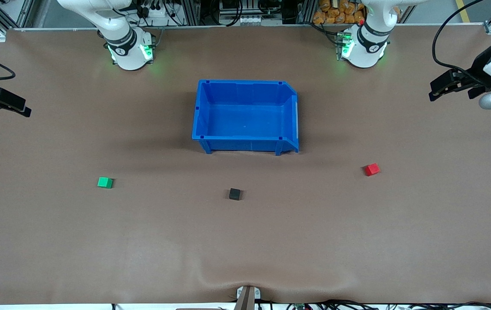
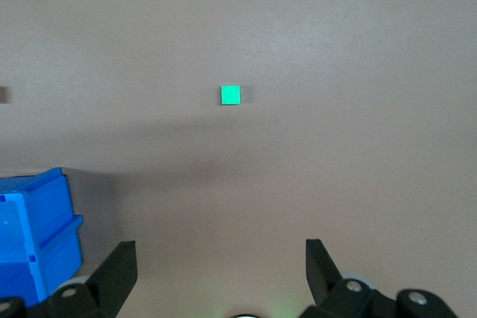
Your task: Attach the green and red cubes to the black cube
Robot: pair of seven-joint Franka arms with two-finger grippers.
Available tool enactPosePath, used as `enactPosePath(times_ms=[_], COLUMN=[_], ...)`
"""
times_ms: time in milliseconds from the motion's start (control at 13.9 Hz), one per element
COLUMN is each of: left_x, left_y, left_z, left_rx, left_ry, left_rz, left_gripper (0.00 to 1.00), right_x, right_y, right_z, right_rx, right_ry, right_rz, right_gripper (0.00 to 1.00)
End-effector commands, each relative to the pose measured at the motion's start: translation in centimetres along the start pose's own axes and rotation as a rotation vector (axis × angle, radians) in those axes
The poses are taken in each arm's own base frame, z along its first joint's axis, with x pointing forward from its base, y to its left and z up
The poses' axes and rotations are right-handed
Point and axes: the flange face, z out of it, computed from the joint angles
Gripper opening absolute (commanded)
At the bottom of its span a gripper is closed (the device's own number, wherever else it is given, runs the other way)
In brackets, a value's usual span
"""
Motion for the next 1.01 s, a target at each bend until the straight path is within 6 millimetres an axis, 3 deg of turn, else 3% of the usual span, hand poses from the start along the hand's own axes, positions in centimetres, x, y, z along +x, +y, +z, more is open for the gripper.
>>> enactPosePath(times_ms=[0,216,503,575,718,934], left_x=[0.0,-0.4,-0.7,-0.6,-0.3,-0.1], left_y=[-0.9,-1.4,-1.8,-1.8,-1.8,-2.2], left_z=[0.0,-0.3,-0.3,-0.1,0.7,0.9], left_rx=[0.022,0.013,0.023,0.023,0.025,0.026], left_ry=[-0.031,-0.046,-0.065,-0.070,-0.085,-0.080], left_rz=[0.008,0.009,0.002,0.002,0.001,-0.005], left_gripper=[1.00,1.00,1.00,1.00,1.00,1.00], right_x=[0.5,1.8,2.2,3.2,3.5,5.0], right_y=[1.3,2.4,6.0,8.3,11.7,12.3], right_z=[0.0,0.5,0.7,3.1,4.5,7.1], right_rx=[-0.010,-0.022,-0.015,-0.019,0.000,-0.009], right_ry=[0.004,0.015,0.015,-0.032,-0.055,-0.088], right_rz=[0.038,0.049,0.114,0.160,0.221,0.228], right_gripper=[1.00,1.00,1.00,1.00,1.00,1.00])
